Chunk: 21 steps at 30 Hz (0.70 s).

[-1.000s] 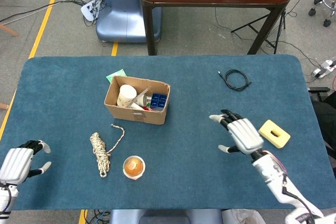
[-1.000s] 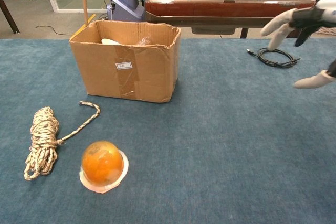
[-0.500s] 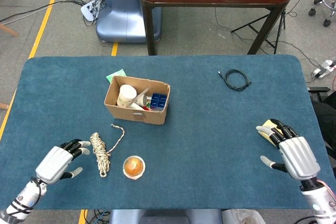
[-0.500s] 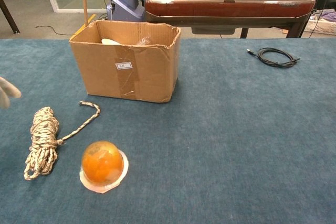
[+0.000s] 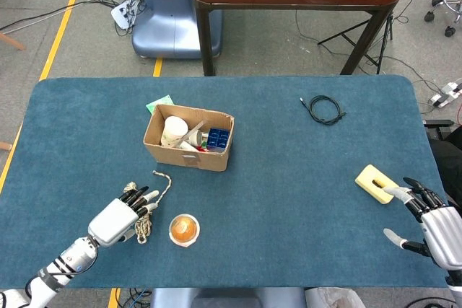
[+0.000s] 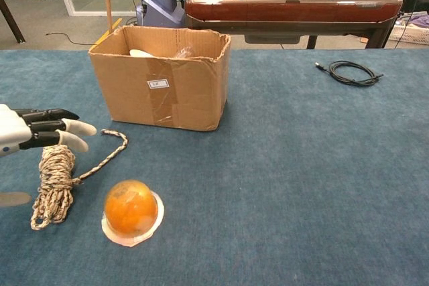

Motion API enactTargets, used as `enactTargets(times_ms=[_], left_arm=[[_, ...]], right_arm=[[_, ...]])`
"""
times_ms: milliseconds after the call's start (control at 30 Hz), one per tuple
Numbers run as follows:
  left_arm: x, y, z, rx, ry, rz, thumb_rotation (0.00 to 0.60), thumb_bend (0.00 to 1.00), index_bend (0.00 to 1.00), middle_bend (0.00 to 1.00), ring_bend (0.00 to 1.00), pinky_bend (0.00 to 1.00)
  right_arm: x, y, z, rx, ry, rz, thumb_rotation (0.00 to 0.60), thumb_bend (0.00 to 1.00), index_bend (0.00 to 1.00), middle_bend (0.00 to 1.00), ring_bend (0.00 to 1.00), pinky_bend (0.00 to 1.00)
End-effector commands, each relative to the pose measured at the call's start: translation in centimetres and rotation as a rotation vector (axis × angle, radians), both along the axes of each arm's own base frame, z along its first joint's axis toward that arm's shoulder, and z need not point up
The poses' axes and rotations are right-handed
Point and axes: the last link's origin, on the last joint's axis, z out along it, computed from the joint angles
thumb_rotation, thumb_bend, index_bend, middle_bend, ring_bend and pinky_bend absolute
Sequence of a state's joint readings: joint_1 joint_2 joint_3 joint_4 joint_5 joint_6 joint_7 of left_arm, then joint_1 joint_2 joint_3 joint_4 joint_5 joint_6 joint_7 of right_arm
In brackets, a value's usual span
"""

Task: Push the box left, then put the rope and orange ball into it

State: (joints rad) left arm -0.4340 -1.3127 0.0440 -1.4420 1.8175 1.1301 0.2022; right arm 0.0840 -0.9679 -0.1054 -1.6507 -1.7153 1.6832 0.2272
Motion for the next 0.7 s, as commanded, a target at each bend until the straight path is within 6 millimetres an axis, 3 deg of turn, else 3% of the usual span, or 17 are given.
enactTargets(times_ms=[33, 700], left_arm=[[0.3, 0.8, -0.8, 0.010, 0.054, -0.018, 0.600, 0.20, 0.22, 0.09, 0.02, 0.16], [-0.5, 1.6, -1.8, 0.026, 0.270, 0.003, 0.600, 0.23, 0.30, 0.02, 0.00, 0.07]], right_arm=[[-0.1, 0.0, 0.2, -0.004, 0.002, 0.003, 0.600, 0.14, 0.26, 0.31, 0.13, 0.28], [-0.2, 0.2, 0.6, -0.001, -0.012, 0.009, 0.600, 0.14, 0.26, 0.32, 0.15, 0.28]])
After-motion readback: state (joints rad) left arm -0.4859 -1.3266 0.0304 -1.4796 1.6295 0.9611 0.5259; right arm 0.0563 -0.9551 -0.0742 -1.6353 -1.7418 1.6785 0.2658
